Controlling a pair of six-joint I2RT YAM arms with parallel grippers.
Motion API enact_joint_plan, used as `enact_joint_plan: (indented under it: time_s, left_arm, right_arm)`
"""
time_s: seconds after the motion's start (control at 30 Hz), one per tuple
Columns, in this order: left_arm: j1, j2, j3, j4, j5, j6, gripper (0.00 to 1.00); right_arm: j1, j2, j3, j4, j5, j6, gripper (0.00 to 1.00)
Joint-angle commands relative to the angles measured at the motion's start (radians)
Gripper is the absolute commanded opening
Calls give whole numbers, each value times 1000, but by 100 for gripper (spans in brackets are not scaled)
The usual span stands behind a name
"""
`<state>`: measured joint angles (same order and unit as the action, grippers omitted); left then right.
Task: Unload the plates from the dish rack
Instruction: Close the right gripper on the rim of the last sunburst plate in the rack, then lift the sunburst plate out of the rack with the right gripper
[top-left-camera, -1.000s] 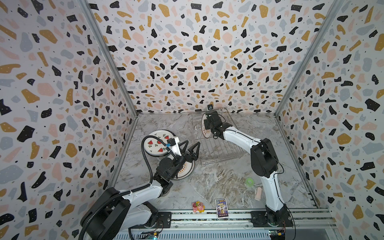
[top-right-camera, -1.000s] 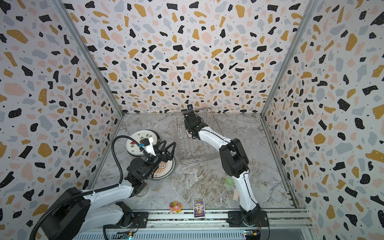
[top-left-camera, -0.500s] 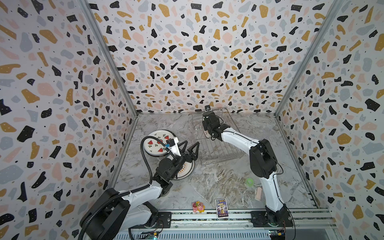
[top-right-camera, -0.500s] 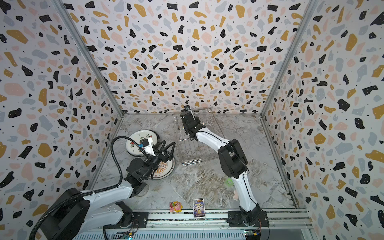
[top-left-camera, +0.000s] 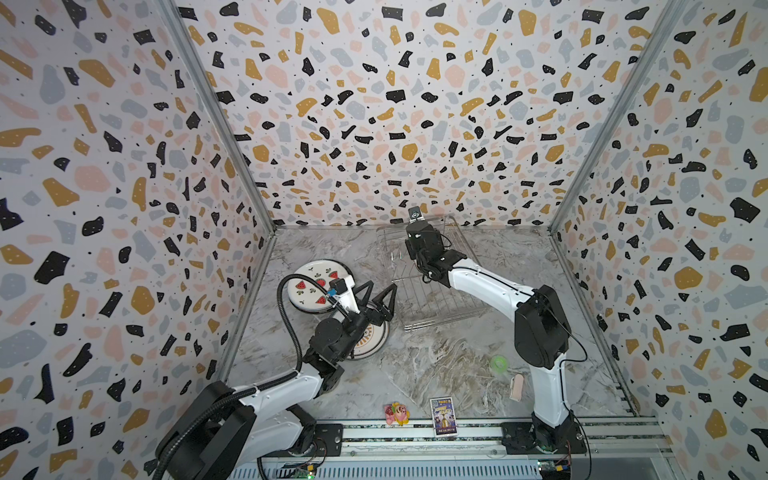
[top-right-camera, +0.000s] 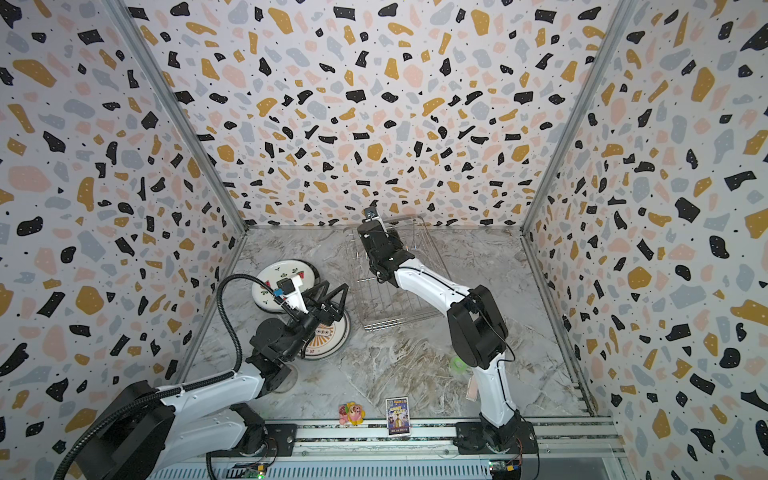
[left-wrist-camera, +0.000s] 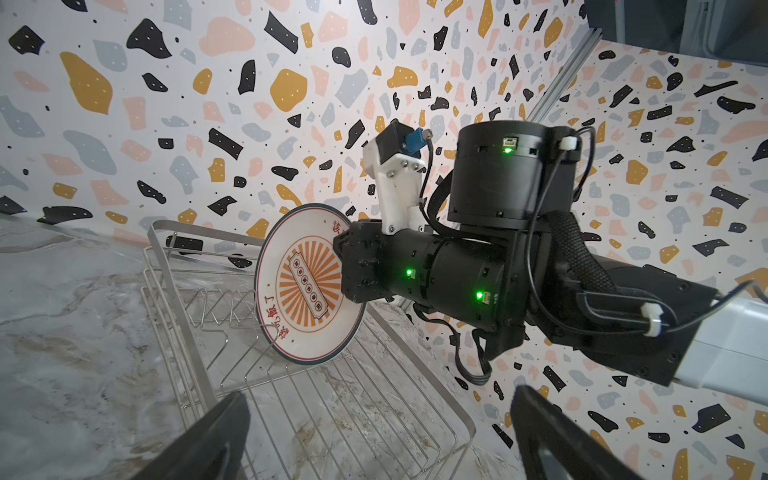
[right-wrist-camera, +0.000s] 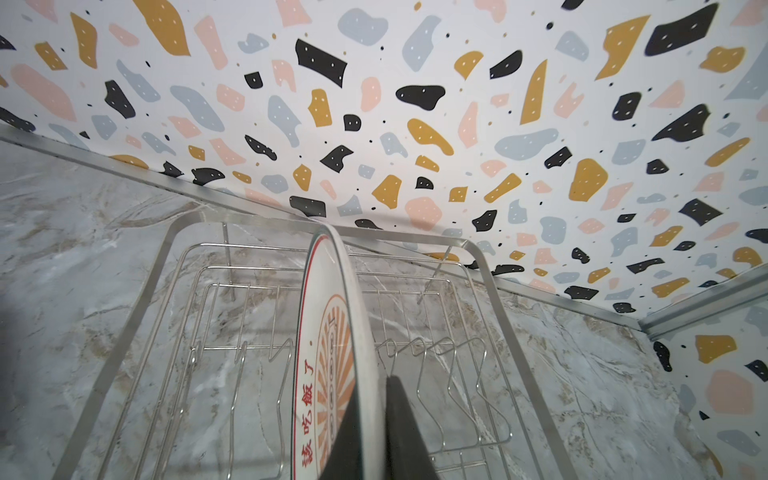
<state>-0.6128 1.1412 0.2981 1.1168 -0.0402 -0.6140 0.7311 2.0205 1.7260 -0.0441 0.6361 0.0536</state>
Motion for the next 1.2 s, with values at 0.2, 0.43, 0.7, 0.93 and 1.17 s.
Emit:
enact_joint_plan:
  time_s: [0.2, 0.43, 0.7, 0.93, 1.17]
  left_arm:
    - [-5, -34, -22, 25, -7, -6, 100]
    - [-5, -66, -37, 28, 29, -15, 100]
    - [-5, -108, -27, -9, 79, -8, 100]
    - [-6, -143, -31, -57, 125, -2, 100]
    - [-5, -169, -88, 1, 237, -7, 100]
  right_arm:
    - [41, -199, -144, 143, 76, -47, 1]
    - [48, -367, -321, 208, 16, -19, 1]
    - [-8, -617, -564, 274, -264, 86, 0]
    - [-65, -818, -749, 341, -517, 167, 1]
    - [-100, -958, -909, 435, -738, 251, 1]
